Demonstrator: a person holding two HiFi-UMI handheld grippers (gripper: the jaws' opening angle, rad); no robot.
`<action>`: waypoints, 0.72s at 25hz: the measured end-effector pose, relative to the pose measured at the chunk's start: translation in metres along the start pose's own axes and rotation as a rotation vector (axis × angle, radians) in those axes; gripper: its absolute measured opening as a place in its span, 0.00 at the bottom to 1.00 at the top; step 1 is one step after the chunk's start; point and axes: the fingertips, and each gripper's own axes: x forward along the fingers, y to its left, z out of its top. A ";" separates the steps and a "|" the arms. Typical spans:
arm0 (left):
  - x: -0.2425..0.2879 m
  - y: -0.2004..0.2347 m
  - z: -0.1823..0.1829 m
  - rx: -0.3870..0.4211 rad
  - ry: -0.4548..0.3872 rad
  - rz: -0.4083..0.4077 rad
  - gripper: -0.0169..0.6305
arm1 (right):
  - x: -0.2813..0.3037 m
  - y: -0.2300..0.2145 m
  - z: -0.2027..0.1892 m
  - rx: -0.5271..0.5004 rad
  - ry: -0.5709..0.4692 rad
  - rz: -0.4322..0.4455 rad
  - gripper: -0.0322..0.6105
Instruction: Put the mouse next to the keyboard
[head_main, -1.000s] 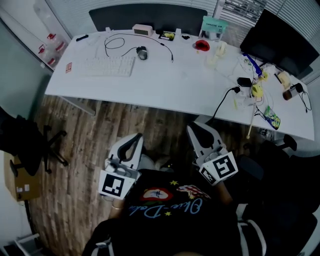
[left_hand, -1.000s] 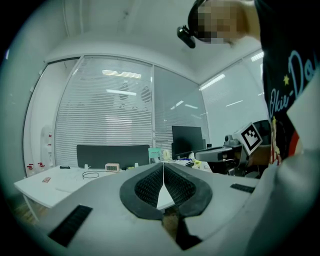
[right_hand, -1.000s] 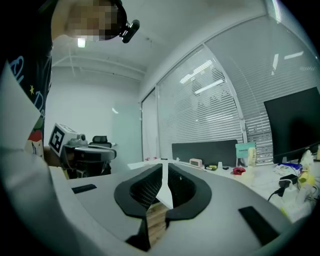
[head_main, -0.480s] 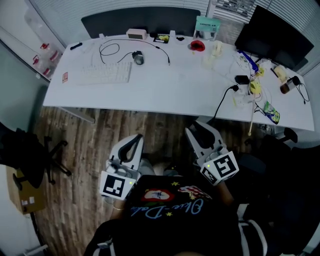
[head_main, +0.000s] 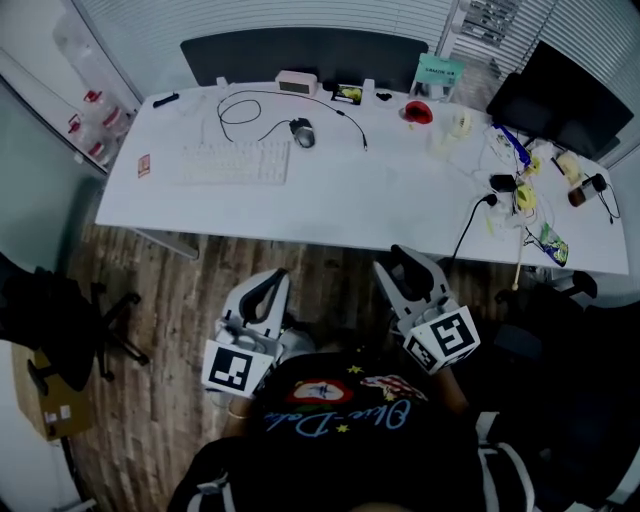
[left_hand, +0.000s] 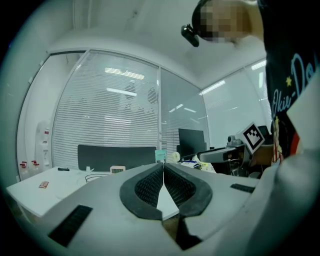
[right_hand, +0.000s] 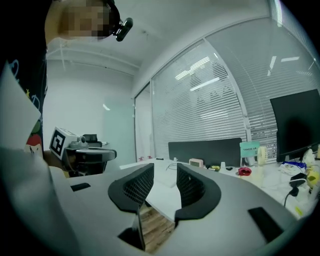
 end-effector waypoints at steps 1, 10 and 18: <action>-0.001 0.009 0.001 -0.002 -0.004 0.003 0.03 | 0.009 0.003 0.000 -0.001 0.005 0.002 0.22; -0.023 0.096 -0.009 -0.032 0.000 0.064 0.03 | 0.093 0.037 0.001 -0.006 0.031 0.034 0.26; -0.043 0.167 -0.013 -0.036 -0.010 0.088 0.03 | 0.158 0.064 0.001 -0.018 0.044 0.020 0.29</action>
